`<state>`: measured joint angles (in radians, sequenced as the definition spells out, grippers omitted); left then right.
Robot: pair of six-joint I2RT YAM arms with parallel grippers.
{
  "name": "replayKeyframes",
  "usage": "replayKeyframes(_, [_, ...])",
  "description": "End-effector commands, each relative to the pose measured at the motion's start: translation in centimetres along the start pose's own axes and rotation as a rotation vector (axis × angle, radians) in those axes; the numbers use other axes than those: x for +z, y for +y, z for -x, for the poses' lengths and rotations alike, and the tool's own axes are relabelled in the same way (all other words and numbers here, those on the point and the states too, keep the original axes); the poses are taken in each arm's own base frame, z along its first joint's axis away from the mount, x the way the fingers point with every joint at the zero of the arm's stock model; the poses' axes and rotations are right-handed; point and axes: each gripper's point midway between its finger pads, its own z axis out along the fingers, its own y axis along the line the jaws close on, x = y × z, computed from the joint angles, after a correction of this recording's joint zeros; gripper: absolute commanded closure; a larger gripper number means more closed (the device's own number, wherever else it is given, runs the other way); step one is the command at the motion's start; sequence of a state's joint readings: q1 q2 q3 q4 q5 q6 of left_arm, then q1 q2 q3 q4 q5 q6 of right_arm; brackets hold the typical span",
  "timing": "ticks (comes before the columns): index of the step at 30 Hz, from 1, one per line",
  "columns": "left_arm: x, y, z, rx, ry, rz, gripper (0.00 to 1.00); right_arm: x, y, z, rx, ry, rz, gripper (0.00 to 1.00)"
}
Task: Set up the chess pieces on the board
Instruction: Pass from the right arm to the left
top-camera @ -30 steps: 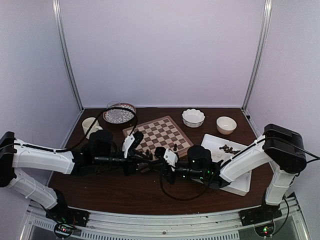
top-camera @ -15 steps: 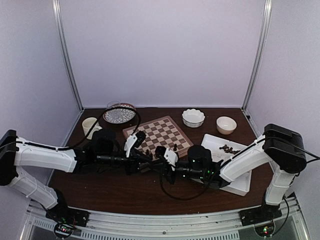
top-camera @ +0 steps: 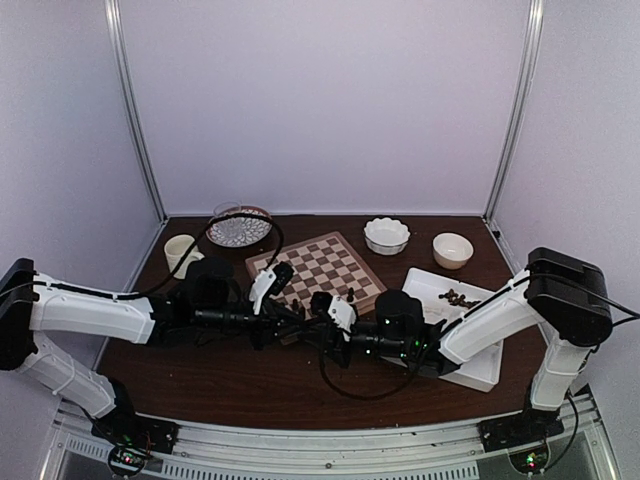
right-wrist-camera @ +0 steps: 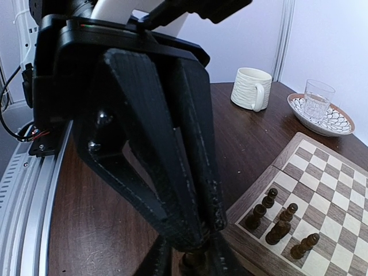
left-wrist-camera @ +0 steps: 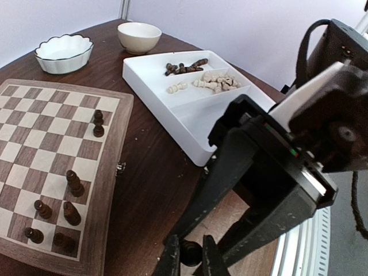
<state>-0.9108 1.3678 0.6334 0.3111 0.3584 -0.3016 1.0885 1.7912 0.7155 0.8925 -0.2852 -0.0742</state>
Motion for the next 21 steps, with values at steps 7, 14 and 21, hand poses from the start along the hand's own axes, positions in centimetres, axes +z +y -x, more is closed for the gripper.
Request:
replayKeyframes(7, [-0.5,1.1,1.5,0.035,-0.040,0.073,0.96,-0.9,-0.6,1.3,-0.011,-0.016,-0.045,0.42])
replayKeyframes(14, [-0.6,1.2,2.1,0.047,-0.047,0.086,0.96,-3.4,-3.4,3.2,-0.009,-0.051,-0.168,0.38])
replayKeyframes(21, [0.5,1.8,3.5,0.066,-0.036,0.111,0.96,-7.9,-9.6,3.7,0.064,-0.062,-0.462,0.40])
